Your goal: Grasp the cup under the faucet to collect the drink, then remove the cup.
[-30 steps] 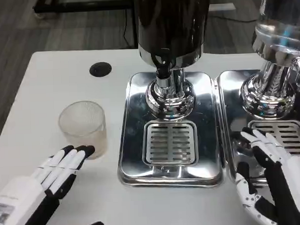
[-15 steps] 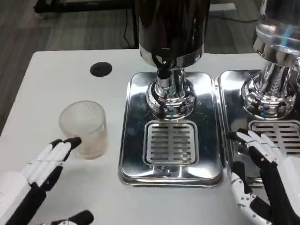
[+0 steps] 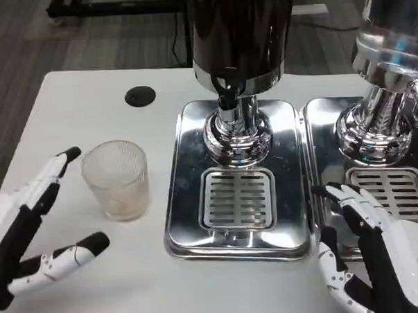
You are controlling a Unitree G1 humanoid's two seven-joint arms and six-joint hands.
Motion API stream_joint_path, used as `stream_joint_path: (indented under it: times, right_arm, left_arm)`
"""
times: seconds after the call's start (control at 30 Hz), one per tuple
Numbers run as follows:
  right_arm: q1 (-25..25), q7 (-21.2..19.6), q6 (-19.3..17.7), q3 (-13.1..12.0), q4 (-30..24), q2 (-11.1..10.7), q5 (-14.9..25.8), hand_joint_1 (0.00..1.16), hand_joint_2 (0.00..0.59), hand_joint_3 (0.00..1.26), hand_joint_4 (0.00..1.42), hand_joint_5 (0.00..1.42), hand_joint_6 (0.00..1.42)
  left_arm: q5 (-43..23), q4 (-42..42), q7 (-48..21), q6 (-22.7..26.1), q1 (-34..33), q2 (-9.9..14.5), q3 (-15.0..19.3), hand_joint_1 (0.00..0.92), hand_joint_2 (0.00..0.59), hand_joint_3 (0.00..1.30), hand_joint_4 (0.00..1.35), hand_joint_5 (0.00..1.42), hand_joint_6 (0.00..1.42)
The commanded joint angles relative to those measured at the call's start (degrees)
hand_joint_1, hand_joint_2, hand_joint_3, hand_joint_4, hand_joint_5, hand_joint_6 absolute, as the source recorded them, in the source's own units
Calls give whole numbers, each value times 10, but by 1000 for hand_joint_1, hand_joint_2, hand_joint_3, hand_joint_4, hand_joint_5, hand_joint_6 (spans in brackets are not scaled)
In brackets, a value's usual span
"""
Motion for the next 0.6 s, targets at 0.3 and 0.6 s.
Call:
stream_joint_path:
  times: [0.3,0.6]
  right_arm:
    - [10,-6,5,6,-10,13,-9,454,586,271,174,122,177]
    - [16,-7,9,8,-18,18,-9,453,586,293,187,132,197]
  left_arm:
    - [-5,110,-21,55,-122,-28,-36,0,19,22,20,142,179]
    - [11,204,-22,80,-210,-33,-82,0,6,0,0,140,174]
